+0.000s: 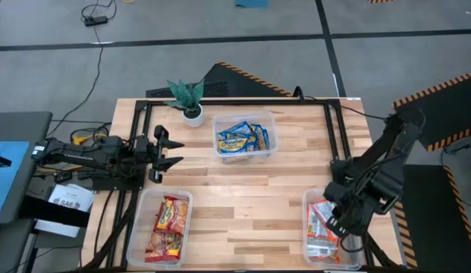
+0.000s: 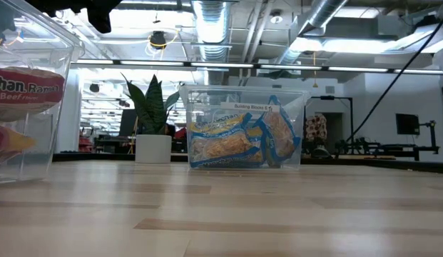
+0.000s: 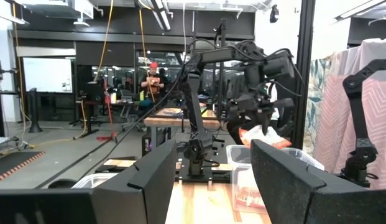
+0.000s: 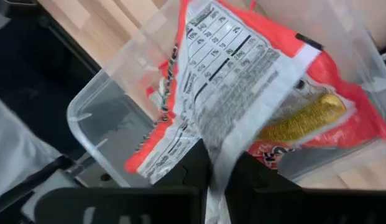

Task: Sort Maruchan noodles
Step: Put the orange noodle packet into the bottom right transparent bin, then return to Home Position

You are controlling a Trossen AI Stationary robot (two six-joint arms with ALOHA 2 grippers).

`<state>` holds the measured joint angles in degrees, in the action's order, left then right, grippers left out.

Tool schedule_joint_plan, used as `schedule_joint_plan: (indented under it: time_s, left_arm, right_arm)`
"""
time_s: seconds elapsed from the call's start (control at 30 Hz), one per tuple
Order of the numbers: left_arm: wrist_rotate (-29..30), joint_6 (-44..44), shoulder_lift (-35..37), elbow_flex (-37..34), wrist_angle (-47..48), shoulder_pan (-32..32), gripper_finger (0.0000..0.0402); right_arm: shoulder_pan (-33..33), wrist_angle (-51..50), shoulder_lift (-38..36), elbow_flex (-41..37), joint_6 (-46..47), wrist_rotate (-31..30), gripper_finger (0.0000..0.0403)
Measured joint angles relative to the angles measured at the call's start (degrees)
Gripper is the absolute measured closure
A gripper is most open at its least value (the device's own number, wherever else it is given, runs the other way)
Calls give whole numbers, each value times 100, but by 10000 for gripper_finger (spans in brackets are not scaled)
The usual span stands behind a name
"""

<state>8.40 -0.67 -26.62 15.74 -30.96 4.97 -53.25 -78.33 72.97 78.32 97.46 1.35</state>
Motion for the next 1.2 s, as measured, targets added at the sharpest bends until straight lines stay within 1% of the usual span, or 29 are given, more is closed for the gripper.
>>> schedule_joint_plan:
  time_s: [0.1, 0.23, 0.33, 0.5, 0.53, 0.6, 0.77, 0.83, 0.93, 1.0, 1.07, 1.13, 1.2]
  left_arm:
    - [0, 0, 1, -1, 0, 0, 207]
    - [0, 0, 1, -1, 2, 0, 207]
    - [0, 22, 1, -1, 2, 0, 207]
    - [0, 32, 1, -1, 30, 0, 207]
    - [0, 39, -1, -1, 37, 0, 207]
    - [0, 39, 1, -1, 36, 0, 207]
    - [0, 42, 1, -1, 35, 0, 207]
    - [0, 42, -1, -1, 35, 0, 207]
    - [-15, 53, -1, -1, 52, 0, 207]
    - [-17, 166, 4, -1, 87, 0, 207]
    - [4, 456, 56, 1, 238, 2, 207]
    - [266, 630, 139, 1, 465, 2, 213]
    - [622, 779, 252, 1, 759, 0, 232]
  right_arm:
    - [19, -8, 145, 0, -166, 50, 340]
    - [122, -58, 256, 0, -191, 334, 338]
    - [209, -54, 325, 0, -284, 346, 338]
    - [491, -28, 324, 2, -1071, 319, 337]
    - [569, -13, 324, 2, -1315, 204, 337]
    - [741, -4, 324, 2, -1948, -230, 337]
    - [1295, -10, 324, 2, -3550, -1653, 337]
    - [1543, -4, 324, 2, -3997, -2237, 337]
    - [1923, -17, 323, 2, -4640, -2870, 337]
    - [2166, -33, 322, 2, -4982, -3167, 337]
    - [2363, -59, 322, 2, -5307, -3301, 337]
    - [2506, -72, 317, 2, -5572, -3310, 337]
    - [2571, -76, 268, 2, -5682, -3316, 338]
